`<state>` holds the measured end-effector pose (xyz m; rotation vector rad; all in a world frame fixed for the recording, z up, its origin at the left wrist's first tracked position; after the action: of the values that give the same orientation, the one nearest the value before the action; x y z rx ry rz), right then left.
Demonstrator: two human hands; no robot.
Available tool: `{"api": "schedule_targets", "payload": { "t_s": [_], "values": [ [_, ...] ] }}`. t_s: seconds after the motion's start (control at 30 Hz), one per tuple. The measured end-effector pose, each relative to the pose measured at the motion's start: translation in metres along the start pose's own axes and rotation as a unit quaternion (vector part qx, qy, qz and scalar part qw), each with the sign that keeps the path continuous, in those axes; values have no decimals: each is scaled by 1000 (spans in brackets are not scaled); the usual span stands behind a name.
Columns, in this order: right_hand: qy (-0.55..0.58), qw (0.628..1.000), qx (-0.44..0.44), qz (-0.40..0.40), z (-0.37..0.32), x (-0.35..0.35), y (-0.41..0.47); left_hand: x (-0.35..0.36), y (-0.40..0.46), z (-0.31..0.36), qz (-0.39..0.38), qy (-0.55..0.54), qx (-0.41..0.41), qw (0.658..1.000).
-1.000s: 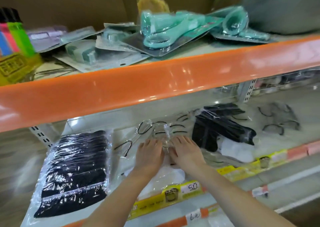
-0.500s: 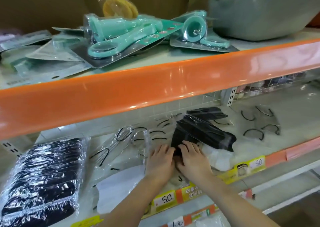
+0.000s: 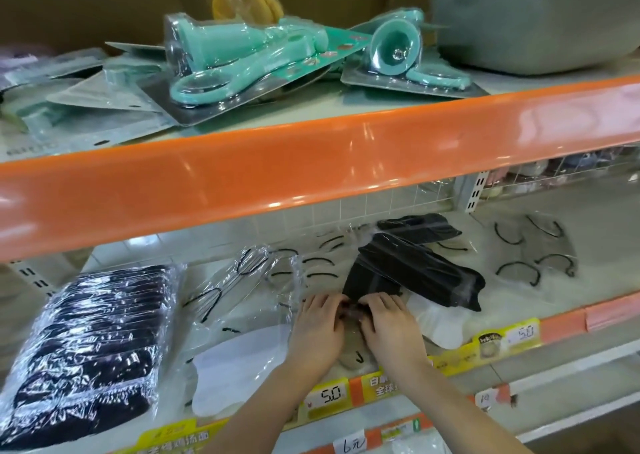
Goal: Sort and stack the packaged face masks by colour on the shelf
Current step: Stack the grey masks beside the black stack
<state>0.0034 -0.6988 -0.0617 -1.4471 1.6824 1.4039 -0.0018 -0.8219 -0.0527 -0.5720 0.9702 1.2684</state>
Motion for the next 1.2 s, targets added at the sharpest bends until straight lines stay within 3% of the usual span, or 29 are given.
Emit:
{"api": "schedule_targets", "payload": {
  "t_s": [0.1, 0.2, 0.33, 0.47, 0.6, 0.67, 0.83, 0.97, 1.2],
  "values": [
    [96, 995, 31, -2, 0, -10, 6, -14, -1, -4, 15, -84, -18, 996],
    [152, 988, 3, 12, -13, -22, 14, -29, 0, -13, 43, -135, -27, 990],
    [234, 972, -24, 11, -37, -38, 20, -53, 2, -27, 97, -99, 4, 990],
    [419, 905, 43, -62, -46, -49, 31, -80, -1, -45, 156, -39, 35, 986],
    [497, 864, 31, -74, -56, -64, 38, -106, -11, -65, 190, 13, -23, 981],
    [490, 868, 32, -70, -58, -67, 40, -118, -17, -69, 210, 64, -17, 975],
    [372, 927, 0, -39, -65, -64, 44, -150, -35, -69, 270, 154, 22, 950],
    [206, 968, -139, 29, -99, -66, 42, -161, -48, -68, 267, 184, 33, 945],
    [128, 961, -246, 1, -158, -35, 29, -176, -81, -85, 324, 219, 109, 914]
  ]
}}
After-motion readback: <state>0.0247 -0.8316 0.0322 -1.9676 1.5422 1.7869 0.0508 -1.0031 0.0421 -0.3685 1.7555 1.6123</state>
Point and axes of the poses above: each hand's wrist, its own y-axis towards the middle knuckle, its own x-axis out of the palm, z = x × y, the point moved 7 cm from there along y, towards the middle knuckle, and after that the axes turned 2 degrees about -z, right-handed, at the moved point
